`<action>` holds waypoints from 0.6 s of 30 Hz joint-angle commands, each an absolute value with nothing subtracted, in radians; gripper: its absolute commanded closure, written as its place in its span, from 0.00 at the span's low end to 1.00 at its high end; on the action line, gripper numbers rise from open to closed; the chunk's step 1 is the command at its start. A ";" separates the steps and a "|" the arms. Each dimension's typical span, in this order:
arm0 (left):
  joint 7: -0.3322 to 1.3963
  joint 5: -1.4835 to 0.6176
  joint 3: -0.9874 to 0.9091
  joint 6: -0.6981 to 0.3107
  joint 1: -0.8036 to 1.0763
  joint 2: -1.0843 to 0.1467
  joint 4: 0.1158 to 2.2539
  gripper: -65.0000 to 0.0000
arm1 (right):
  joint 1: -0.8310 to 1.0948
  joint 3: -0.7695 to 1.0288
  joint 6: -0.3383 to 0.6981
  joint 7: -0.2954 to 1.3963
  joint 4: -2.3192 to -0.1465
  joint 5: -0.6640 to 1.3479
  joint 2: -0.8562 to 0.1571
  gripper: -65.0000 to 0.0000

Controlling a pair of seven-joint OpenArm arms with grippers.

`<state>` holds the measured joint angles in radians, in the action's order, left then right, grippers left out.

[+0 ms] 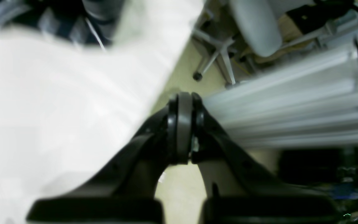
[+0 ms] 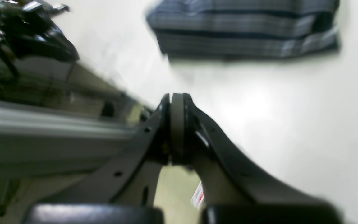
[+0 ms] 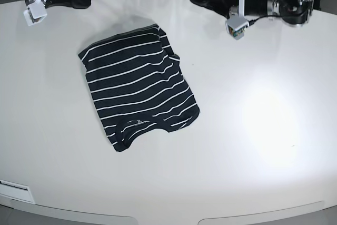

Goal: Fold the T-shirt properly

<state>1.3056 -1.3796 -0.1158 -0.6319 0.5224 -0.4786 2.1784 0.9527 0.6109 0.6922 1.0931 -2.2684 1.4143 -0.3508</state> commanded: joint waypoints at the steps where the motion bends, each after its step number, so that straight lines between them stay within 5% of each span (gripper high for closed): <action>1: 1.296 -1.404 -0.141 -0.634 0.574 -0.487 2.221 1.00 | 0.985 0.628 0.698 1.071 -2.283 1.440 -0.360 1.00; 12: 1.218 -1.204 -0.229 -0.605 1.114 -0.482 2.328 1.00 | 1.239 0.643 0.698 1.122 -2.270 1.242 -0.327 1.00; 18: 1.121 -1.051 -0.225 -0.584 1.235 -0.470 2.233 1.00 | 1.266 0.535 0.698 1.055 -2.103 1.089 -0.328 1.00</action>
